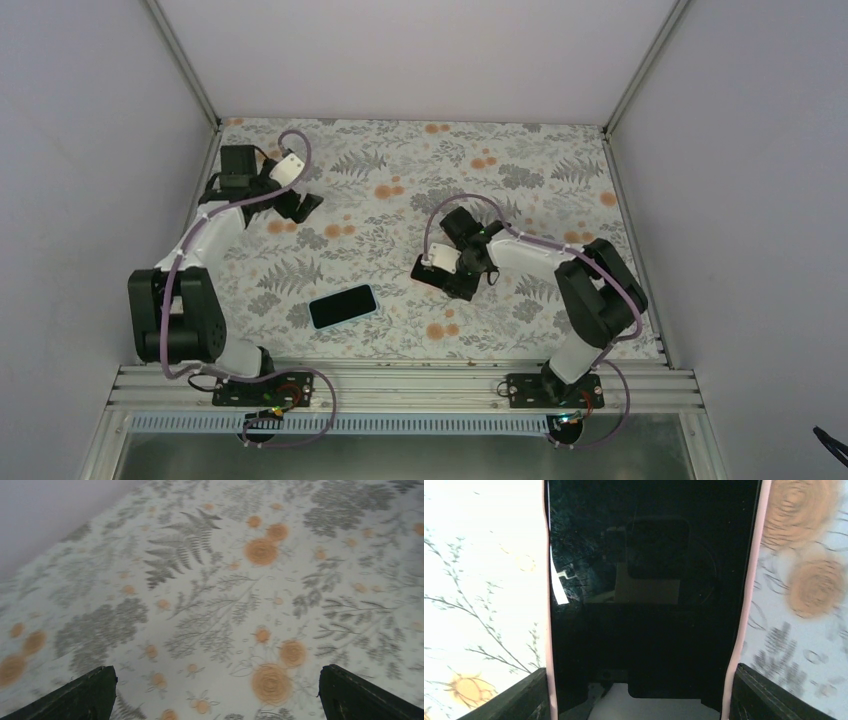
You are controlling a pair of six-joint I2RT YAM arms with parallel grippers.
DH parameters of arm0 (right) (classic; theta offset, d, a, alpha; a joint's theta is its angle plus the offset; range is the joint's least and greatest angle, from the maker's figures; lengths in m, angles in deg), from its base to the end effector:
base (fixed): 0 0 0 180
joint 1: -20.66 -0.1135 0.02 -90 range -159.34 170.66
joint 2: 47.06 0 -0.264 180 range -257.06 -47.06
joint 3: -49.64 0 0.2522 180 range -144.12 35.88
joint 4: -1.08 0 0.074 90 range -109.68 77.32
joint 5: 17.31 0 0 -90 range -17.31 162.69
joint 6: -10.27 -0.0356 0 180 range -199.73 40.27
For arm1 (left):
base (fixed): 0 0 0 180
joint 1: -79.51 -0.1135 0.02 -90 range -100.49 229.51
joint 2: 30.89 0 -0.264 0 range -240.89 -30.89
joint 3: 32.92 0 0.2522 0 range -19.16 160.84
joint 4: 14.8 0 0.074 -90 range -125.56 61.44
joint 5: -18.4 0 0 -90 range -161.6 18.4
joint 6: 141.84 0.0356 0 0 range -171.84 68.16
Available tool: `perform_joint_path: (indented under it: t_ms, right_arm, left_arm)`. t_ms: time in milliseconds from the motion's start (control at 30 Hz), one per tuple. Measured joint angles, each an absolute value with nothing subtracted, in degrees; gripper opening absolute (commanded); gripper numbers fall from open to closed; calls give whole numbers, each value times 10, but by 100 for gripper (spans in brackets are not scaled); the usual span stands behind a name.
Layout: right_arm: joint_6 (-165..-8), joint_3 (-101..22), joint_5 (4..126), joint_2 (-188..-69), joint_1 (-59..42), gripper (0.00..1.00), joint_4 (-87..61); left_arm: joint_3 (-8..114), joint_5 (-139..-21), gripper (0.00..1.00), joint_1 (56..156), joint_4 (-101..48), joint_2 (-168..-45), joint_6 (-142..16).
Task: Take the phone out of the phone case
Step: Pick up the phone at the center of the board.
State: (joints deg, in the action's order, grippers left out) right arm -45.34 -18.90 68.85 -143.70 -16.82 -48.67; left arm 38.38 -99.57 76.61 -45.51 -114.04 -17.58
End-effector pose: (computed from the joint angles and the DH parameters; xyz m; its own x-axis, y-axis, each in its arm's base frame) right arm 0.2335 0.1820 0.1499 -0.2910 -0.9333 -0.2107 -0.9484 0.3103 -0.0649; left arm 0.3134 -0.0008 0.2525 -0.3892 0.4781 -0.7873 0.6285 0.7627 0.1525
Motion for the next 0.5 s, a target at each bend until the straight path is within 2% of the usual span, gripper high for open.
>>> perform_joint_path:
  t_ms: [300,500]
  right_arm:
    - [-454,-209,722,-1364,-168,56,-482]
    - [-455,-247,734,-1360,-169,56,-466]
  left_arm:
    - [542,-1093,100,843,-685,-1277,-124]
    - [666,-1175,98,888,-790,-1380,-123]
